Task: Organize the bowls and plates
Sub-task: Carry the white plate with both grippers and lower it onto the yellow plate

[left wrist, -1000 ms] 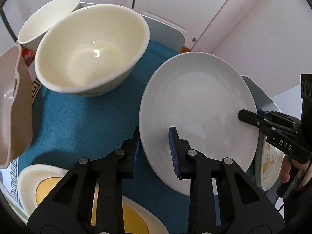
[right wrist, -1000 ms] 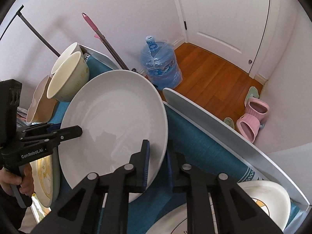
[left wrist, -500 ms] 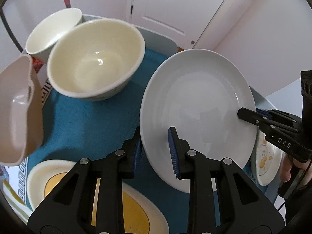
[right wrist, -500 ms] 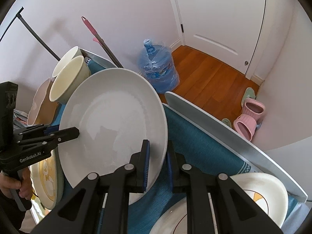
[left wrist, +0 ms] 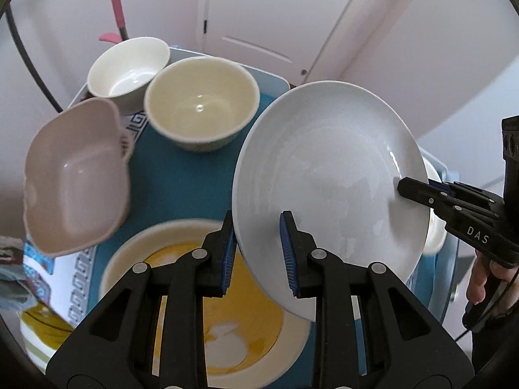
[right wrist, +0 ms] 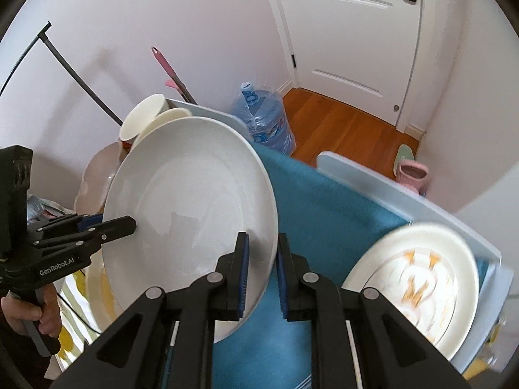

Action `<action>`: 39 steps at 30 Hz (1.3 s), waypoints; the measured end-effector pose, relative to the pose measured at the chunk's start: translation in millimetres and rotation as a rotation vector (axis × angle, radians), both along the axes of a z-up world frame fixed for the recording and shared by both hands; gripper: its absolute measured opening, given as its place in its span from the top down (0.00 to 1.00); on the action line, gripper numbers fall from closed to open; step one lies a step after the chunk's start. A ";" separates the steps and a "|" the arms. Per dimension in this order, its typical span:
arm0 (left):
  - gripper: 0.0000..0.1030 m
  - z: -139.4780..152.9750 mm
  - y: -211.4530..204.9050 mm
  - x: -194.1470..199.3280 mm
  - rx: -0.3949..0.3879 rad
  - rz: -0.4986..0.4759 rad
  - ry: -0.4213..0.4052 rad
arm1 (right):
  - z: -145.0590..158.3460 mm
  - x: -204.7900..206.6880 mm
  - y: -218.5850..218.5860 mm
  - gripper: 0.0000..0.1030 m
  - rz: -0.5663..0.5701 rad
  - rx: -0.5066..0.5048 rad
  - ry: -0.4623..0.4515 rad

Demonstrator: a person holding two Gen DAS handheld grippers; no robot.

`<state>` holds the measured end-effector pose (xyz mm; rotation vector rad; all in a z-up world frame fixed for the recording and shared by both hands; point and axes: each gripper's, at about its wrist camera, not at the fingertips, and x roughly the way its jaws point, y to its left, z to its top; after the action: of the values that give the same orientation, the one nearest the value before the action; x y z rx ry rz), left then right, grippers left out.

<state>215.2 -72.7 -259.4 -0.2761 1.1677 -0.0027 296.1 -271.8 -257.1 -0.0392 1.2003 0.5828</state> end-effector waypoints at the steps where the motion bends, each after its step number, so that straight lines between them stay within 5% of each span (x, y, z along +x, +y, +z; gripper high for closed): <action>1: 0.77 9.5 6.7 -6.8 0.001 -0.021 0.002 | 1.9 -5.5 2.3 0.86 -0.010 0.000 0.002; 16: 0.77 -14.7 78.4 -55.3 0.031 -0.290 0.062 | -18.1 -125.4 67.4 0.86 -0.272 -0.021 0.093; 25: 0.77 -45.6 84.8 -63.4 0.017 -0.338 0.112 | -35.8 -143.3 83.9 0.86 -0.339 -0.057 0.128; 39: 0.77 -62.4 69.9 -65.5 0.106 -0.355 0.127 | -37.4 -154.4 95.3 0.86 -0.329 -0.122 0.100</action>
<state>149.8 -2.8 -321.8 0.0274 1.3256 -0.2373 141.6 -176.4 -294.5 0.0842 1.3056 0.2244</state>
